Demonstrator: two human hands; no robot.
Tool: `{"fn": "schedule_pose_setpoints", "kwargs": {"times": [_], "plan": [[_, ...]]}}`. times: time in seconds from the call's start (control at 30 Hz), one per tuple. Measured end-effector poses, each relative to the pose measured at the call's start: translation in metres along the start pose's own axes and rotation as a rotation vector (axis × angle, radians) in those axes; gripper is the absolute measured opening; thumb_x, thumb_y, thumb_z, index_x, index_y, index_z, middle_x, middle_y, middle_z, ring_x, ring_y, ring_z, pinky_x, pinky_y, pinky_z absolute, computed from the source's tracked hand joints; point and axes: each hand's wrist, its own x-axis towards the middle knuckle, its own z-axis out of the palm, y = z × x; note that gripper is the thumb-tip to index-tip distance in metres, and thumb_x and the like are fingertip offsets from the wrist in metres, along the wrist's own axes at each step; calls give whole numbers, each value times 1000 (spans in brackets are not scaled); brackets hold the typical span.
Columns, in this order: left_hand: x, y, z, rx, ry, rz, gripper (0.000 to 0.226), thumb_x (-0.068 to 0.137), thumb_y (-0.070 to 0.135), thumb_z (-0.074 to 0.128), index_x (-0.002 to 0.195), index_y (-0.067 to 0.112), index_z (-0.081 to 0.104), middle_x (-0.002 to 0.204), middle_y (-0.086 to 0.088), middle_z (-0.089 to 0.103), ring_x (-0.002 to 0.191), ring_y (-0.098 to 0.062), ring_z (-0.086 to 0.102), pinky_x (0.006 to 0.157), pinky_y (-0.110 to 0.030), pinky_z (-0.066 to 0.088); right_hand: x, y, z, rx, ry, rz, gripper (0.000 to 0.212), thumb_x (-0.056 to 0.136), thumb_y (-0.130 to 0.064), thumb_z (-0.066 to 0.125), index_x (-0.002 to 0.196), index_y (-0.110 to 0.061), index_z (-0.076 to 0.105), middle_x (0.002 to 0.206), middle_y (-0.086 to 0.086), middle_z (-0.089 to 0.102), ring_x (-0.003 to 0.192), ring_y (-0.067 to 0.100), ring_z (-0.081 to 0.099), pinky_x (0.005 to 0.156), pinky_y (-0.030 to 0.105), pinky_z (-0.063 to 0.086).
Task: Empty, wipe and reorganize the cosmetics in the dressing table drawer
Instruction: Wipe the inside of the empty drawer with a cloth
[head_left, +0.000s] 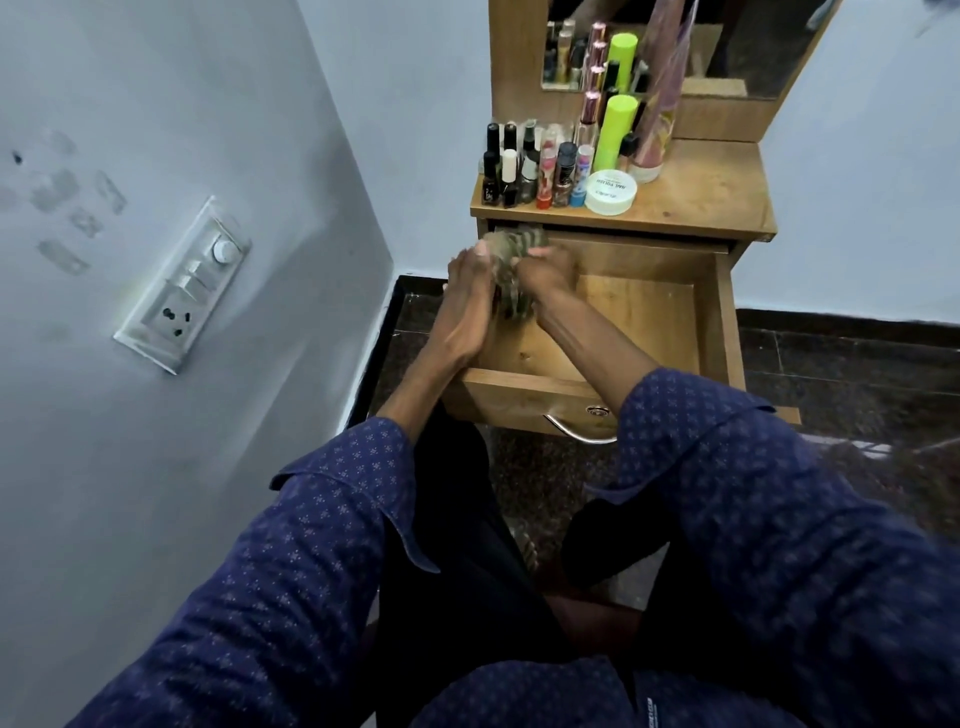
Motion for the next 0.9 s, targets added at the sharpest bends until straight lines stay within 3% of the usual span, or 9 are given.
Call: {"fn": "schedule_pose_setpoints", "kwargs": {"times": [0.07,0.13,0.23,0.3,0.4,0.63,0.77,0.83,0.9], "plan": [[-6,6,-2,159,-76,35,100,95,84,5,165,15,24,173,-9,19,161,-23,11,132,-52,6,-2,10,-2,343,-33,248,17,96,-19,67,109,-9,71,107,13,77,96,28,75,88,46,63],[-4,11,-1,301,-172,83,86,103,72,8,168,14,13,175,-8,7,162,-19,0,129,-40,-4,3,17,-8,587,-13,362,31,102,-23,50,111,-5,73,108,18,77,97,34,75,87,50,63],[5,10,4,352,-175,114,78,108,64,11,168,14,8,176,-4,2,162,-15,-1,128,-36,0,16,13,-17,663,-87,393,48,95,-38,54,123,-5,73,117,16,76,105,32,74,95,47,60],[8,3,7,377,-174,131,76,108,63,11,168,16,7,176,-2,0,161,-14,-1,128,-37,3,15,5,-18,527,-207,335,49,84,-39,67,121,-7,74,112,13,77,106,29,73,96,41,59],[7,-2,9,357,-198,129,72,109,61,11,168,19,6,176,1,-1,161,-12,0,129,-37,4,11,-3,-9,240,-239,197,10,88,-14,63,92,-12,72,94,8,72,101,27,69,85,36,57],[7,0,9,307,-205,109,68,111,55,12,168,17,10,176,0,2,161,-13,2,129,-33,1,8,-19,-18,-366,-401,-67,28,106,-20,49,80,-17,58,80,-1,59,75,12,56,62,25,41],[10,0,7,174,-151,97,70,109,61,13,167,23,20,174,1,18,160,-11,13,133,-42,9,16,-20,-31,-444,-531,-48,25,105,-21,44,113,-10,65,107,4,65,99,18,61,87,32,52],[7,2,5,87,-149,86,71,107,66,10,166,29,25,171,1,27,158,-14,21,131,-42,13,13,-29,-31,-399,-500,-100,20,102,-21,42,106,-15,61,111,6,63,105,22,58,93,39,49],[4,6,3,2,-155,55,73,105,70,8,164,34,29,169,0,32,156,-17,28,129,-45,16,13,-38,-26,-362,-461,-190,18,101,-18,41,92,-18,57,104,3,61,99,18,55,86,34,45]]}}
